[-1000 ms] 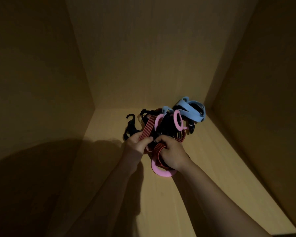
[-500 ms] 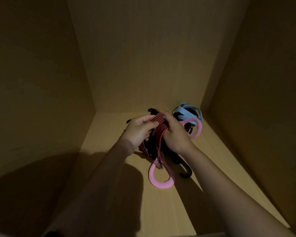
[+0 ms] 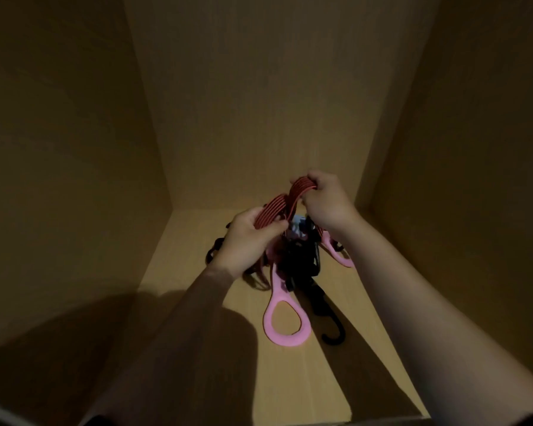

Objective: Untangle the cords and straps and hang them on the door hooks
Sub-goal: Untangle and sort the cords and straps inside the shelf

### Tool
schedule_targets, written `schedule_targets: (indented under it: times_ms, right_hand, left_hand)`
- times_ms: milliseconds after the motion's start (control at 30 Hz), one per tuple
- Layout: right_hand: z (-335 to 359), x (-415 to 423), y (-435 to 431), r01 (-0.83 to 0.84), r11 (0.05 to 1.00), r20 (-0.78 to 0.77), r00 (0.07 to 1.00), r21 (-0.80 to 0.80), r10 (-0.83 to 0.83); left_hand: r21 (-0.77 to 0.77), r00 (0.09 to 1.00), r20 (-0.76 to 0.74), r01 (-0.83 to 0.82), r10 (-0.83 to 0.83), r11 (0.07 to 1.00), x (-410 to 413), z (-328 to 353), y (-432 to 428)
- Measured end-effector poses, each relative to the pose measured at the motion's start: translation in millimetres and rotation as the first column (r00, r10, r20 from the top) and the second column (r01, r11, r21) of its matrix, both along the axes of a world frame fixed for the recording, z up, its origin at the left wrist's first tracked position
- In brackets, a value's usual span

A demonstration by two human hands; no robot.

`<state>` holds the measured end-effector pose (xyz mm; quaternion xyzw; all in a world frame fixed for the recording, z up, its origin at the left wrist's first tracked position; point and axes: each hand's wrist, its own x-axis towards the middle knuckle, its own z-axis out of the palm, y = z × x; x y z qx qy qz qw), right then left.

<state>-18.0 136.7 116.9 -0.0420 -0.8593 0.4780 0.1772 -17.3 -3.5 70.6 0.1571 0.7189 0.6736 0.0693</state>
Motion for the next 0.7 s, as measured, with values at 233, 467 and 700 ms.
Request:
schedule_targets:
  times_ms: [233,467,700]
  right_hand:
    - [-51,14,26,0.016,0.995,0.186,0.982,0.102,-0.035]
    - [-75,32,46,-0.132,0.970,0.481,0.877,0.202,0.020]
    - [-76,50,63,0.008,0.962,0.477,0.869,-0.273,0.128]
  left_hand:
    - [-0.202,0.991,0.028,-0.121,0.129,0.972,-15,-19,-20]
    - [-0.308,0.965,-0.025,-0.257,0.262,0.916,-22,-38,-20]
    - [-0.485,0.684,-0.727,-0.572,0.058,0.662,-12,-47,-1]
